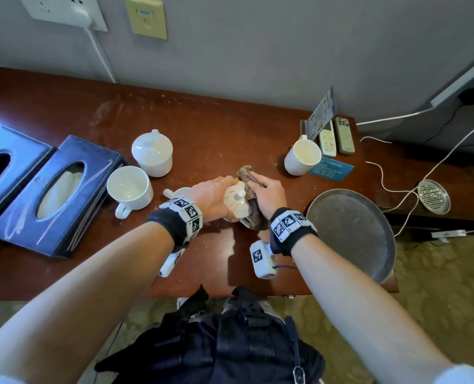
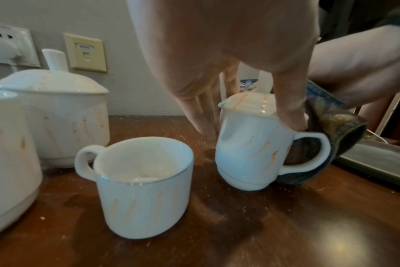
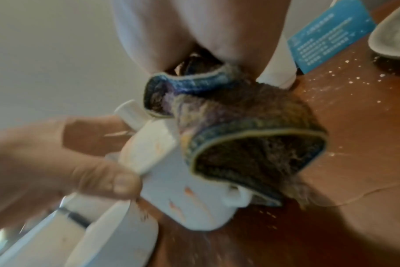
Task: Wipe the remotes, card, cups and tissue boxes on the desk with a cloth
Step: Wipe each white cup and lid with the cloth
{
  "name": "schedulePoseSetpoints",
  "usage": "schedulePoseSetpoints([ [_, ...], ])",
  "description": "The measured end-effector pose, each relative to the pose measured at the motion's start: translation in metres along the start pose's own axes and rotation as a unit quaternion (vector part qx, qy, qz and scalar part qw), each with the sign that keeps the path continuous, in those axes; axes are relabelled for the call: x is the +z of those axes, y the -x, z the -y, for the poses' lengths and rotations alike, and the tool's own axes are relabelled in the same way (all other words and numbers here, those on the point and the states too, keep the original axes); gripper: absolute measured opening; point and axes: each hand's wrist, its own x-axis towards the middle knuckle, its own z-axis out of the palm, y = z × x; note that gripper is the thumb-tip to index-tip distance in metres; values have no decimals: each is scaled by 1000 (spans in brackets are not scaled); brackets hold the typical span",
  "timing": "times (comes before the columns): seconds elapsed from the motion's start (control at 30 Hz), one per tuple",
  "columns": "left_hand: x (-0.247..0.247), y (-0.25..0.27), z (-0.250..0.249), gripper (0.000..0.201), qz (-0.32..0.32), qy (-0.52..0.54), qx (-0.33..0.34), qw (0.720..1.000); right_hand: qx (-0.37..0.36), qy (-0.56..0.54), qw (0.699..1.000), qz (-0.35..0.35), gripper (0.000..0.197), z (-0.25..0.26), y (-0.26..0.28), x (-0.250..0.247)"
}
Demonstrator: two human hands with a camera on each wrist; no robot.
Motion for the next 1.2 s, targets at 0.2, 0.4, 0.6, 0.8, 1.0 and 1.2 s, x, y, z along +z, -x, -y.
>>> schedulePoseSetpoints([
  [0.2,3,6,1,89,-20,-27,-14,999,-43,100,992,68,48,-24,46,-24],
  [0.4,6,5,-3,100,-1,-21,10,1000,14,69,997,22,46,-34,36,-45],
  [0.6,-3,-3,1,88,26,-82,102,991,11,65,997,25,46,-30,37,-34],
  [0.8,17,-3,-5,89,-56,-106,28,992,-32,39,999,1,43,-12,25,-26],
  [1.0,9,-2,-3,92,-43,-140,40,988,-44,1,999,25,39,-7,28,-3],
  [1.2,4,-7,0,91,-32,-133,52,989,-27,-32,999,35,41,-25,48,-9],
])
